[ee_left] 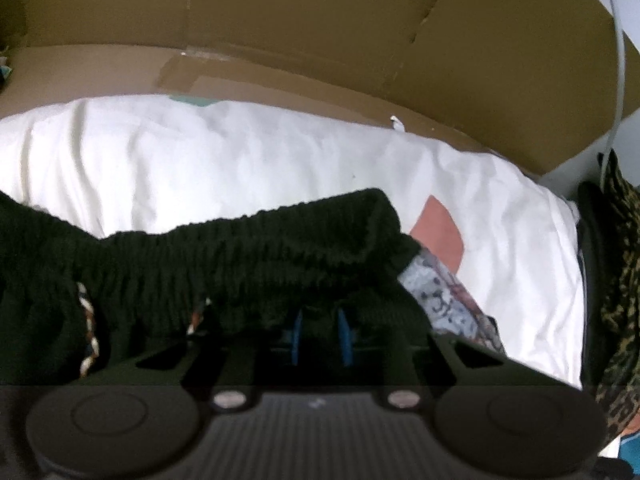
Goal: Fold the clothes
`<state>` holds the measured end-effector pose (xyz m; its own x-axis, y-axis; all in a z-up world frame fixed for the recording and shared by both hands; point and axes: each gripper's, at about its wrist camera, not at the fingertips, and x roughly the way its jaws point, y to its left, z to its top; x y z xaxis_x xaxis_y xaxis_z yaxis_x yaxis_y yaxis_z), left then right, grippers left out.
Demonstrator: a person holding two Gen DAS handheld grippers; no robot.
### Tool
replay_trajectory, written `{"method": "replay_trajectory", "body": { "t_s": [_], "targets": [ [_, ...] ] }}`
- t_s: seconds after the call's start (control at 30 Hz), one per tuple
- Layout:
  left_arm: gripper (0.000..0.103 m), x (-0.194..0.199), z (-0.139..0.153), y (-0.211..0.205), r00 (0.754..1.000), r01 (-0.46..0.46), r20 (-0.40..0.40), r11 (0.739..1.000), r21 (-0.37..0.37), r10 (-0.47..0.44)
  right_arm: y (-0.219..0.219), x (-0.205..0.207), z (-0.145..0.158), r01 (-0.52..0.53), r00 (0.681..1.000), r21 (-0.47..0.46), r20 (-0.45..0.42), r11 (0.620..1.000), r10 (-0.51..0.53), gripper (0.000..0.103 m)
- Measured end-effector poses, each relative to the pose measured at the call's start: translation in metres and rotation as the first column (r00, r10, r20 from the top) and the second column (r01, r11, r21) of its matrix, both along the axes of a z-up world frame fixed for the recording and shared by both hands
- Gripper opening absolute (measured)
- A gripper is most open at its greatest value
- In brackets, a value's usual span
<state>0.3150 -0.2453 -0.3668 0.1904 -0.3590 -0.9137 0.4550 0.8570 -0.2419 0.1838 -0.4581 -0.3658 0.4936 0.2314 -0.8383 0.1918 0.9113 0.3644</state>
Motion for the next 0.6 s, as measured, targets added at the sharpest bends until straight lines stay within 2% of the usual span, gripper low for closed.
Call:
{"method": "replay_trajectory", "body": {
  "t_s": [0.17,0.3,0.43,0.6],
  "targets": [
    [0.024,-0.012,0.026,0.008,0.999,0.031,0.029,0.997,-0.072,-0.029,0.005,-0.004,0.019,-0.011,0.997,-0.043,0.072,0.999,0.015,0.026],
    [0.024,-0.023,0.04,-0.001,0.997,0.08,0.031,0.988,-0.132,-0.076,0.006,-0.003,0.023,0.012,0.997,-0.068,0.082,0.998,-0.006,0.026],
    [0.024,-0.035,0.037,-0.016,0.993,0.12,0.017,0.981,-0.149,-0.119,0.01,-0.002,0.024,0.011,0.996,-0.076,0.084,0.997,-0.004,0.026],
    [0.024,-0.041,0.018,-0.03,0.994,0.108,-0.019,0.986,-0.128,-0.111,0.012,0.0,0.019,0.012,0.997,-0.08,0.08,0.997,-0.006,0.026]
  ]
}}
